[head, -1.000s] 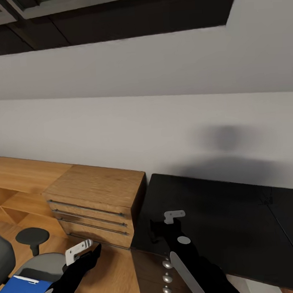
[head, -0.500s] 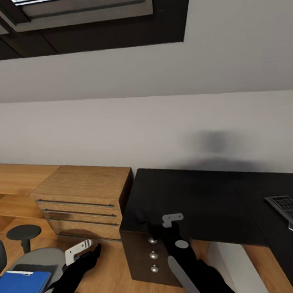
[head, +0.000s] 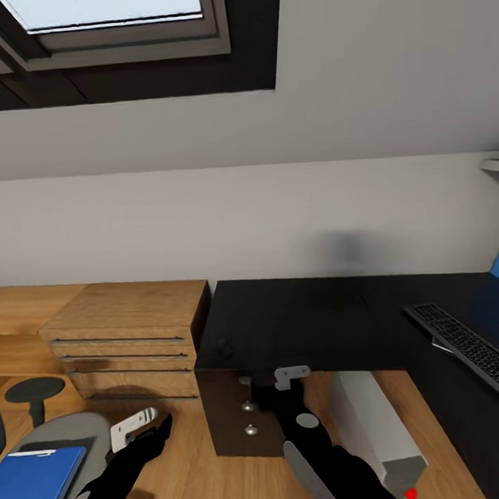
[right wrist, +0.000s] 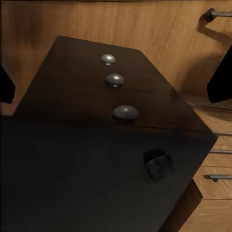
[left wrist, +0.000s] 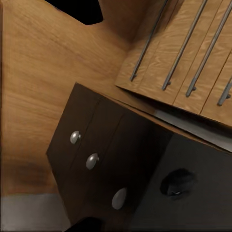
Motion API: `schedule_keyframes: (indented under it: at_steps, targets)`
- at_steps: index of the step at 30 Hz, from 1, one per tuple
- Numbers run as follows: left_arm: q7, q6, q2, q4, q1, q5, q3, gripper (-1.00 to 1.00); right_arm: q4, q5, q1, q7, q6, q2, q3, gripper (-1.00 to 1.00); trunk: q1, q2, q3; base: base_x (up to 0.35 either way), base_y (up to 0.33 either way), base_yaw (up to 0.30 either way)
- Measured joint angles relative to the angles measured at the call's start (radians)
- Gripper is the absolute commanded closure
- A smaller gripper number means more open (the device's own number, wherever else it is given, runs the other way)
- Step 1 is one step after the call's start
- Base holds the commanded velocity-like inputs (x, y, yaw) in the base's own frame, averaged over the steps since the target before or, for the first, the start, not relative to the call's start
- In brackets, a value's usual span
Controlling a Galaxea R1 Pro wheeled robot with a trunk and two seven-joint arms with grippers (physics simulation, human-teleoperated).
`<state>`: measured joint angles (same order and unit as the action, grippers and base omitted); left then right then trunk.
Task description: In the bedroom, organize the workspace by keeping the computer under the desk, ensuring the monitor is on the desk, placing the keyboard on the desk next to the monitor, placing the mouse on the desk next to the keyboard, moving the folder from the swivel chair onto the desk next to the mouse, stacking the notebook on top of the folder with the pen on top of the notebook, and positioning the swivel chair next to the desk.
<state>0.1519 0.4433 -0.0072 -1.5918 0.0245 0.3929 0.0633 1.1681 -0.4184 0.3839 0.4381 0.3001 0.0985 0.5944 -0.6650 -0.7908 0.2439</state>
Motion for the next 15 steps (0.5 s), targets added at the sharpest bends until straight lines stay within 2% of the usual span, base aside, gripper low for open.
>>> schedule_keyframes:
  at_steps: [7, 15]
  targets:
    - [0.000, 0.000, 0.000, 0.000, 0.000, 0.001, -0.001, -1.00, -0.008, 0.000, 0.000, -0.001, -0.022, 0.000, 0.000, -1.00, 0.000, 0.000, -0.006, -0.303, 0.108, -0.111]
    - [0.006, -0.007, 0.000, 0.031, 0.000, -0.001, -0.001, -1.00, -0.094, 0.002, 0.000, -0.002, -0.140, 0.000, 0.011, -1.00, 0.001, 0.000, -0.007, -0.067, 0.020, -0.017]
